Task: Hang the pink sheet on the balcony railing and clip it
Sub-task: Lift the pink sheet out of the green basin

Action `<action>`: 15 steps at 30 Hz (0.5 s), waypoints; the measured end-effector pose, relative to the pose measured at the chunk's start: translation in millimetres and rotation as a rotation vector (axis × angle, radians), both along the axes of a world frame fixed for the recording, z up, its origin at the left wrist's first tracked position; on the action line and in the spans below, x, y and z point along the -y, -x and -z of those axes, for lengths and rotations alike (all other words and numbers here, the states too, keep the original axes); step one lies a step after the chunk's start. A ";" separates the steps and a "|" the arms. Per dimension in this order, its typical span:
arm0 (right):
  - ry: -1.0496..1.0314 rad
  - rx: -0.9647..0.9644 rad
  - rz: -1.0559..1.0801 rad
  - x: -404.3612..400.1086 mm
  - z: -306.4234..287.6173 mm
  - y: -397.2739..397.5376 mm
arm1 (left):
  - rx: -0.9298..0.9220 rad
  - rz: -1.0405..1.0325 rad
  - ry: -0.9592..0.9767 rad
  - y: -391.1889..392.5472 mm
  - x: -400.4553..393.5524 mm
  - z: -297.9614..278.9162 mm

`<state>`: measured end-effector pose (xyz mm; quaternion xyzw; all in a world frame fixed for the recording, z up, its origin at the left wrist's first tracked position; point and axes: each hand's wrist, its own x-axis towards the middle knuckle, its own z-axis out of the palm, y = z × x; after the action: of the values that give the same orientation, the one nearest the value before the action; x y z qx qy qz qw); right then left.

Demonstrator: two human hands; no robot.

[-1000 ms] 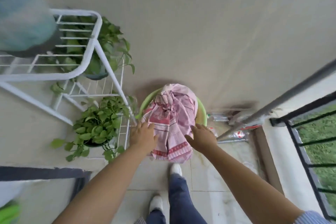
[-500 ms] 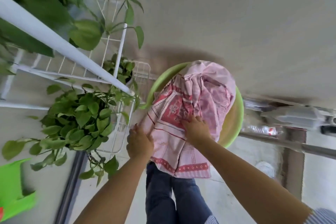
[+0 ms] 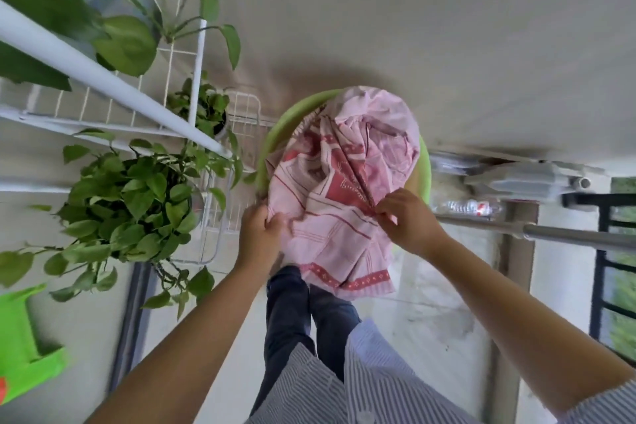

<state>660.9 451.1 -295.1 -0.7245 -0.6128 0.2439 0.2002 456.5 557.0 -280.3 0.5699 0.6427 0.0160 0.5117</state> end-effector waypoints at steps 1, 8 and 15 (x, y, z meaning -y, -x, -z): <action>0.006 -0.010 -0.002 3.9 -4.3 -0.7 | 0.044 0.004 0.017 -0.1 0.7 -10.9; 0.030 -0.471 0.243 -9.0 -42.0 12.2 | 0.136 0.110 -0.098 -7.0 -15.0 -72.9; -0.214 -0.725 0.732 -35.2 -144.1 -35.7 | 0.286 0.275 -0.585 -69.1 -58.1 -143.6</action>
<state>696.6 486.3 -151.0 -0.7356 -0.2325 0.3293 0.5444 525.6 615.1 -136.7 0.7656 0.4500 0.2102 0.4088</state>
